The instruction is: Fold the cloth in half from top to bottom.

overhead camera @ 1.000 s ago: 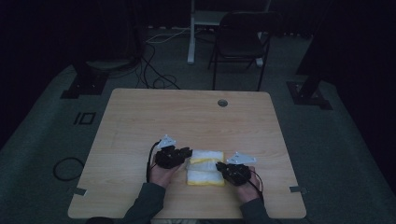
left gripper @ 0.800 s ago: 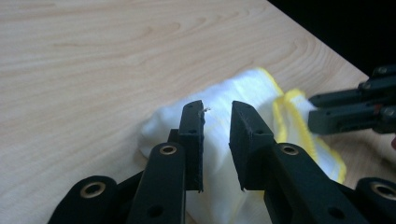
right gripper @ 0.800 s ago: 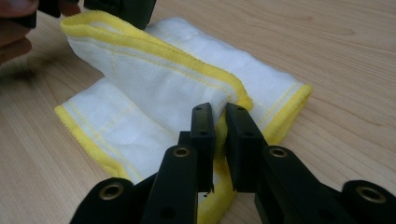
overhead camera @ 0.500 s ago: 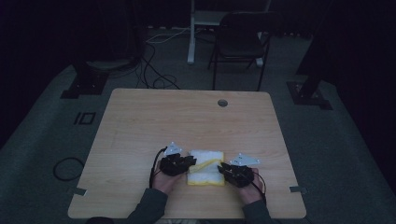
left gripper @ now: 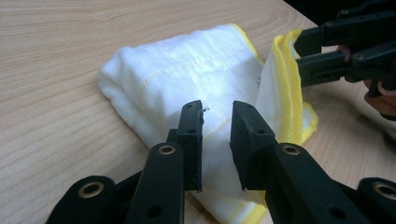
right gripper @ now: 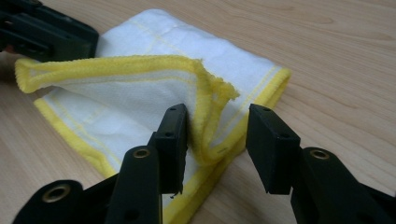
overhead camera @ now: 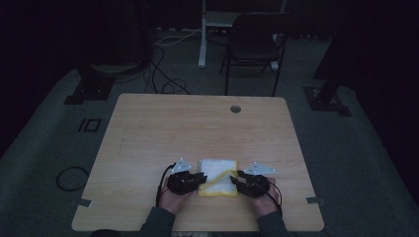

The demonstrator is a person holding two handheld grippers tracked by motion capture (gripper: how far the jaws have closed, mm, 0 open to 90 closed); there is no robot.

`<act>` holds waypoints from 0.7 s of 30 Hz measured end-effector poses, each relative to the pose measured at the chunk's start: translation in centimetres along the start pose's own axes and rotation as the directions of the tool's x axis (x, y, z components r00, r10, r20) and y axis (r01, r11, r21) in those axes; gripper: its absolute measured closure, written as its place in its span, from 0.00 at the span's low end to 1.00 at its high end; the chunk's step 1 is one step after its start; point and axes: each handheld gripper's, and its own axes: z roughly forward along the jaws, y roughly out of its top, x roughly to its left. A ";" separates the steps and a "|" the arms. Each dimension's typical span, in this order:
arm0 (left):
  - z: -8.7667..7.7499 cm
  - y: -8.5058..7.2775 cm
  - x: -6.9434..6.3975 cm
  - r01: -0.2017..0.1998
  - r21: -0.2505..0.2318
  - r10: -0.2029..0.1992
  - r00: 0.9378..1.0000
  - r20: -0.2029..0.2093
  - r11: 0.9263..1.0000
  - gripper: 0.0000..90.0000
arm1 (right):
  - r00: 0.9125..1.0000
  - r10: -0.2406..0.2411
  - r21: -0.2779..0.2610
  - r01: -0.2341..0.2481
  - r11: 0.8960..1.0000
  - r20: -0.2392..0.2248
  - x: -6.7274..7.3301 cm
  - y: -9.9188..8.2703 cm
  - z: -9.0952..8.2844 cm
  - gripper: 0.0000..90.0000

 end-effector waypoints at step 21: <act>-0.5 -1.2 -1.0 -0.042 0.012 0.042 0.999 -0.004 0.999 0.81 | 0.990 0.113 -0.067 -0.108 0.992 0.079 -3.7 -0.5 -1.6 0.63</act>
